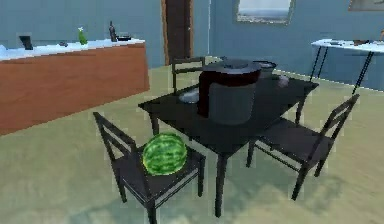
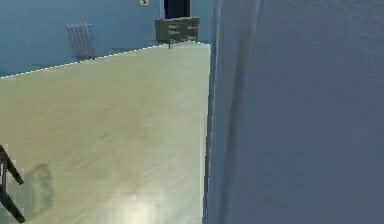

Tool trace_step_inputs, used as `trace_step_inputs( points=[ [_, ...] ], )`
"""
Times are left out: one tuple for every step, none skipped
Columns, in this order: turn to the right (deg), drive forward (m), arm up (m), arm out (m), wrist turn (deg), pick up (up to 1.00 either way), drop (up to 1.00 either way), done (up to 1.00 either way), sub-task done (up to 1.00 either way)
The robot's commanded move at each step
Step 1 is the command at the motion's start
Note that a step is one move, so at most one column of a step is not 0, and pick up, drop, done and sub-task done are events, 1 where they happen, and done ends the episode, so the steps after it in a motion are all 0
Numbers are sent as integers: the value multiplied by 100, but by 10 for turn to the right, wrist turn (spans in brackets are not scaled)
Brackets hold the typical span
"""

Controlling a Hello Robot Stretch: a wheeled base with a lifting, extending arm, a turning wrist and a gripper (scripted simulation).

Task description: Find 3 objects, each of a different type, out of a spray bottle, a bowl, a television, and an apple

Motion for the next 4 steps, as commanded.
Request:
trace_step_inputs(
  points=[
    [450, 0, 0, 0, 0, 0, 0, 0, 0],
    [60, 0, 0, 0, 0, 0, 0, 0, 0],
    [0, 100, 0, 0, 0, 0, 0, 0, 0],
    [90, 0, 0, 0, 0, 0, 0, 0, 0]
  ],
)
